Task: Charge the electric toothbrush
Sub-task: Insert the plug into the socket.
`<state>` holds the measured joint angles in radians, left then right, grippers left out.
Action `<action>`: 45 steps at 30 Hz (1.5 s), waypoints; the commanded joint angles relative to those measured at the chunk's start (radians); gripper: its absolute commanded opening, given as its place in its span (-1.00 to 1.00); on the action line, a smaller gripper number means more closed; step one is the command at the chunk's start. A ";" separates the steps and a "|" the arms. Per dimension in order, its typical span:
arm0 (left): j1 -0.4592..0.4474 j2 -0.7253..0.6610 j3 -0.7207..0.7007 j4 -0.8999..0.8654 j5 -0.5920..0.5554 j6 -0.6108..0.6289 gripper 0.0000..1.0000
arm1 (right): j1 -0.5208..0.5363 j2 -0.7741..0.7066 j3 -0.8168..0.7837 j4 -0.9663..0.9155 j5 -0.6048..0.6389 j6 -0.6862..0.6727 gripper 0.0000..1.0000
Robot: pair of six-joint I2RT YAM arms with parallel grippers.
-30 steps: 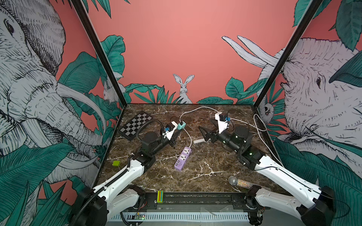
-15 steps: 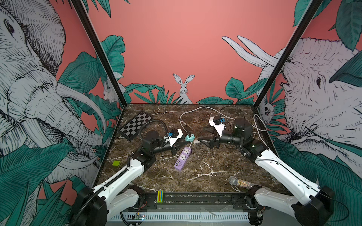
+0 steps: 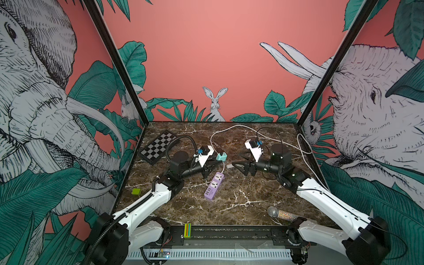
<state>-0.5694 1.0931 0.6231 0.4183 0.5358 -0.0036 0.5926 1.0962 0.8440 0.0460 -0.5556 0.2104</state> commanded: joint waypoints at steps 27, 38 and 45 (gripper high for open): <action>-0.043 -0.002 -0.065 0.111 -0.145 -0.049 -1.00 | 0.052 0.103 0.153 -0.034 -0.050 0.083 0.53; -0.056 0.018 -0.074 0.147 -0.198 -0.101 -1.00 | 0.091 0.175 0.232 -0.101 0.166 0.173 0.45; -0.070 0.021 -0.071 0.148 -0.208 -0.092 -1.00 | 0.130 0.208 0.261 -0.097 0.250 0.255 0.44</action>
<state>-0.6308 1.1187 0.5602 0.5228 0.3363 -0.0864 0.7090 1.2900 1.0779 -0.0635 -0.3710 0.4217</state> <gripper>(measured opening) 0.292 0.720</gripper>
